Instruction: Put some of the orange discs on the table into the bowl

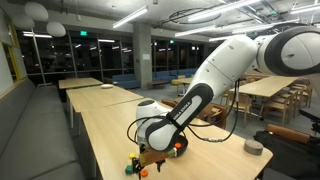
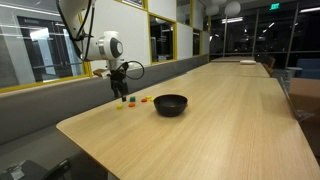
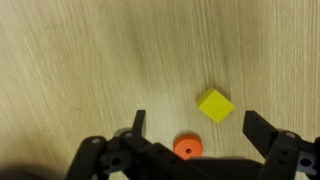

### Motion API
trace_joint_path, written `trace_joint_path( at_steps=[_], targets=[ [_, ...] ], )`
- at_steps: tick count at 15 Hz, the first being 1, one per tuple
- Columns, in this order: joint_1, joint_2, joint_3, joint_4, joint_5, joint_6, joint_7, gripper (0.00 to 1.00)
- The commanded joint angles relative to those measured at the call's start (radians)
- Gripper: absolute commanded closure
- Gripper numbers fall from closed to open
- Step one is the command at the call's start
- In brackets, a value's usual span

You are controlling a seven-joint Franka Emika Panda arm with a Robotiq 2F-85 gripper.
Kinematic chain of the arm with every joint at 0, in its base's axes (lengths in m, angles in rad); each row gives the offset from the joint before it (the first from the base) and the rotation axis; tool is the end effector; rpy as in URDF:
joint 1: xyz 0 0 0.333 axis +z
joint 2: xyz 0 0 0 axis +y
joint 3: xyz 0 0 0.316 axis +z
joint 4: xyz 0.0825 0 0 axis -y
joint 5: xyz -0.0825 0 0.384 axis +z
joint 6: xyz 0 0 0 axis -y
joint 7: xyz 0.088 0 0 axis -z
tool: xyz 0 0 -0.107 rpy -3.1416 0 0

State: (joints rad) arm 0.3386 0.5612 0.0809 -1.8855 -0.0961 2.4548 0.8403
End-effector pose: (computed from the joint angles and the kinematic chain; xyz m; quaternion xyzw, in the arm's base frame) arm 0.5822 0.2569 0.2093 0.9838 -0.1787 0.0099 0.0042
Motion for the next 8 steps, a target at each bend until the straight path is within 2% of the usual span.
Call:
trace_joint_path(
  at_steps=[1, 8],
  targets=[
    [-0.001, 0.063, -0.003, 0.085, 0.036, -0.03, -0.041, 0.0],
    [-0.008, 0.13, -0.023, 0.152, 0.048, -0.03, -0.054, 0.0]
  ],
)
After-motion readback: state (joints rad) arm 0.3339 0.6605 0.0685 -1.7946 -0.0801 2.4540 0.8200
